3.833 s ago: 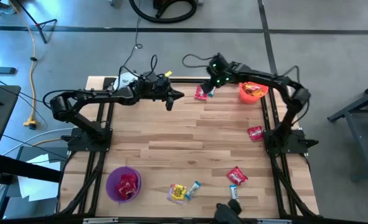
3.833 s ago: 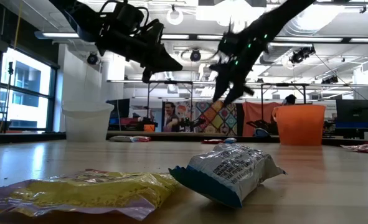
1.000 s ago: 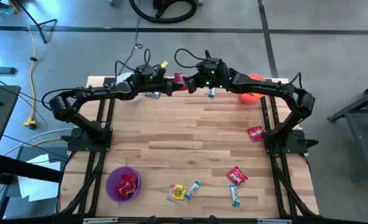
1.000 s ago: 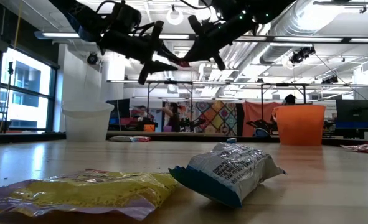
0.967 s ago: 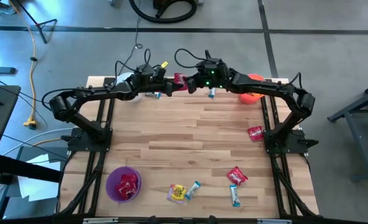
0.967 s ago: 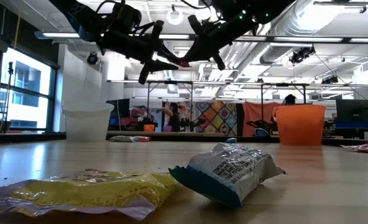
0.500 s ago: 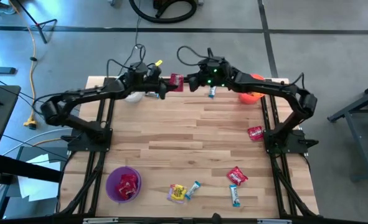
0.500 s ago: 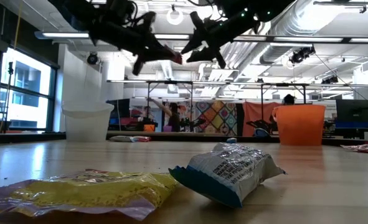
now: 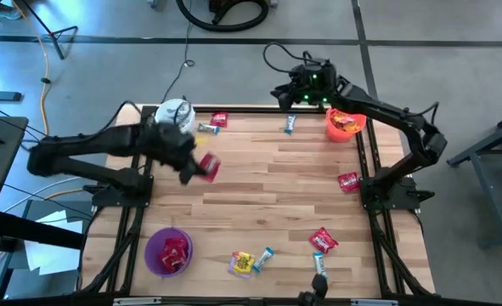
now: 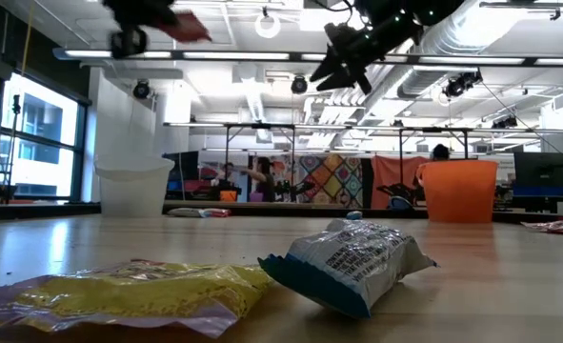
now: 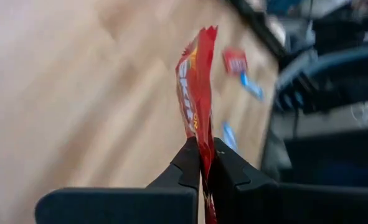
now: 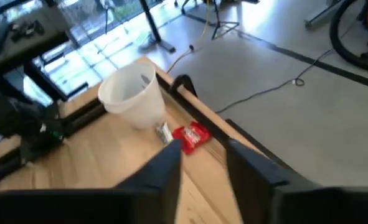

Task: Sort candy
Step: Put the red candy into the purple bucket, then put the white candy into the white bucket

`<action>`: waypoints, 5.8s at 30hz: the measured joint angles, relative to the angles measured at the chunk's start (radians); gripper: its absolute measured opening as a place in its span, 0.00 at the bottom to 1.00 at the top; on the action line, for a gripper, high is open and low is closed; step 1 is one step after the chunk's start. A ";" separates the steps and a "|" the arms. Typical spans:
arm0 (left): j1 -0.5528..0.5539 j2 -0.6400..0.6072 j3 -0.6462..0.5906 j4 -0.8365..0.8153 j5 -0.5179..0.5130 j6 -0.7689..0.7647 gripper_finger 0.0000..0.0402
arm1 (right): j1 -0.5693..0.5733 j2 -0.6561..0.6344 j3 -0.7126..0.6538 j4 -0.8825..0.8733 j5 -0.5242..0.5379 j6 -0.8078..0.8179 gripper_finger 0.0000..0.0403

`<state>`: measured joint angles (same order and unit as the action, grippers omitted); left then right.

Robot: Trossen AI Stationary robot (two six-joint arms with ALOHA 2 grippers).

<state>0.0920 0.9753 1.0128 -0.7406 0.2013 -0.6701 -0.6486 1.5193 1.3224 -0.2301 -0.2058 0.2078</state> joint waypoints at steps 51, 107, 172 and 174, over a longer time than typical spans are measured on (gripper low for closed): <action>-0.425 0.156 0.280 -0.474 0.019 -0.430 0.02 | -0.104 -0.001 -0.001 -0.076 -0.153 -0.163 0.00; 0.552 1.131 0.421 -0.155 -0.431 1.355 0.32 | -0.103 -0.001 -0.001 -0.036 -0.214 -0.164 0.00; 0.939 0.576 0.196 -0.129 -0.250 0.471 0.00 | -0.103 0.000 -0.001 -0.005 -0.187 -0.163 0.00; 0.952 0.577 0.196 -0.127 -0.250 0.470 0.00 | -0.103 0.000 -0.001 -0.005 -0.187 -0.163 0.00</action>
<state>1.0440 1.5526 1.2087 -0.8681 -0.0491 -0.1996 -0.7517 1.5188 1.3212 -0.2352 -0.3926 0.0449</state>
